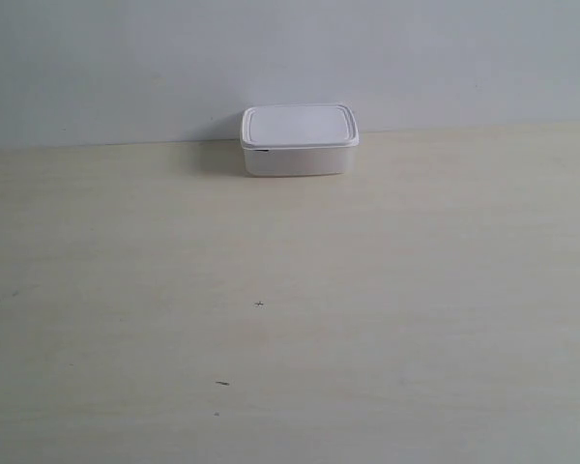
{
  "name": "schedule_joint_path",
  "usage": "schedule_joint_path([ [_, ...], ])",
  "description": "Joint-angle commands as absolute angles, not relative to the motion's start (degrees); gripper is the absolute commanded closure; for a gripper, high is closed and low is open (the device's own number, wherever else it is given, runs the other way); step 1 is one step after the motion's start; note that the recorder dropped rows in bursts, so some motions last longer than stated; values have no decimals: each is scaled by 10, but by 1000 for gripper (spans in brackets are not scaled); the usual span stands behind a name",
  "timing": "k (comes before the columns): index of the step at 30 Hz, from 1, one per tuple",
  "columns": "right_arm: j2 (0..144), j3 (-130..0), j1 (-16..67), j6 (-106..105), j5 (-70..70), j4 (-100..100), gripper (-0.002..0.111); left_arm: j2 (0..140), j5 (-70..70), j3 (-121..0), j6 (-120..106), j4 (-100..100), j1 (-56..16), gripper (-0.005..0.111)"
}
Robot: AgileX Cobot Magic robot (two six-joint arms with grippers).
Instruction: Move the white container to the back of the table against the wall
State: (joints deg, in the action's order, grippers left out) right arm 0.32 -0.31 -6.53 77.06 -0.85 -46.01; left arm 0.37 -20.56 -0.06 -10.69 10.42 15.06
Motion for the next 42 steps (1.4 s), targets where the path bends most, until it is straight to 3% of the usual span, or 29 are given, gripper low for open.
schedule_joint_path([
  [1,0,0,-63,771,-14,-463,108,0,-205,0,-104,104,148,107],
  [15,0,0,-63,717,7,-500,108,0,-205,0,-105,104,148,107],
  [17,0,0,-63,608,52,-430,108,0,-205,0,-105,104,148,107],
  [21,0,0,-63,128,122,-55,108,0,-205,0,-105,104,148,107],
  [25,0,0,-63,-83,149,123,108,0,-205,0,-105,104,148,107],
  [42,0,0,-63,-101,182,129,108,0,-205,0,-105,104,148,107],
])
